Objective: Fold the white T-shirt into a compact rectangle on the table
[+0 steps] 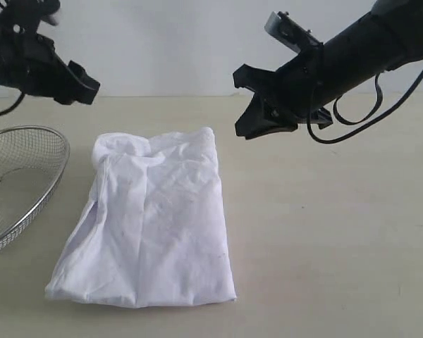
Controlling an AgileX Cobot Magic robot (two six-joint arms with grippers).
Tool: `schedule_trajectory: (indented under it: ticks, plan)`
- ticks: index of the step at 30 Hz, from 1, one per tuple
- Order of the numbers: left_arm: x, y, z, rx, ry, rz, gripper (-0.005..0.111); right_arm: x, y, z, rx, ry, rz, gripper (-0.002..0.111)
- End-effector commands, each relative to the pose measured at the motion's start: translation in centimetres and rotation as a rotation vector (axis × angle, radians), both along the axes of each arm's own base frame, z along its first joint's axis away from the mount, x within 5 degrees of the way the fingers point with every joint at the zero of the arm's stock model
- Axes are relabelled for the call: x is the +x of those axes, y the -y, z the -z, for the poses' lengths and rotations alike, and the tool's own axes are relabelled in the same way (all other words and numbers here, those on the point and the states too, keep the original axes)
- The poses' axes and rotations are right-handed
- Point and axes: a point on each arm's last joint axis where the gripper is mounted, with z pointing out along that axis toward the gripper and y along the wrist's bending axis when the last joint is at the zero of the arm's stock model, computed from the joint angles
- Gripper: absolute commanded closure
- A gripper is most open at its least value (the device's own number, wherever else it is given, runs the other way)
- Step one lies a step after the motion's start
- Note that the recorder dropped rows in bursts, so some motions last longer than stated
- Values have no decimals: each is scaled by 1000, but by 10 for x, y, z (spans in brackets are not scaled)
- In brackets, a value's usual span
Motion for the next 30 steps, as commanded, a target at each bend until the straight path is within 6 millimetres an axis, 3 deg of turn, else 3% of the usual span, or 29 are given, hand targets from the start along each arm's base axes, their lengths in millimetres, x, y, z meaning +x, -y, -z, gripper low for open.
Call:
schedule_trajectory:
  ticks: [1,3,9,15,23,30]
  plan:
    - [-23,4,-36,-49,-7,87,55,2,3,21,12,-102,-22,61]
    - [-32,6,-41,-48,-34,132,55,2,3,29,25,-149,-40,48]
    - [-45,12,-33,-50,-171,230,55,2,-1,47,57,-219,-86,54]
    - [-47,11,5,61,-316,251,55,3,-8,59,146,-243,-146,54]
    - [-51,44,49,259,-443,332,55,4,-11,90,185,-313,-187,54]
    - [-44,56,84,306,-512,310,55,6,-13,88,217,-288,-185,54]
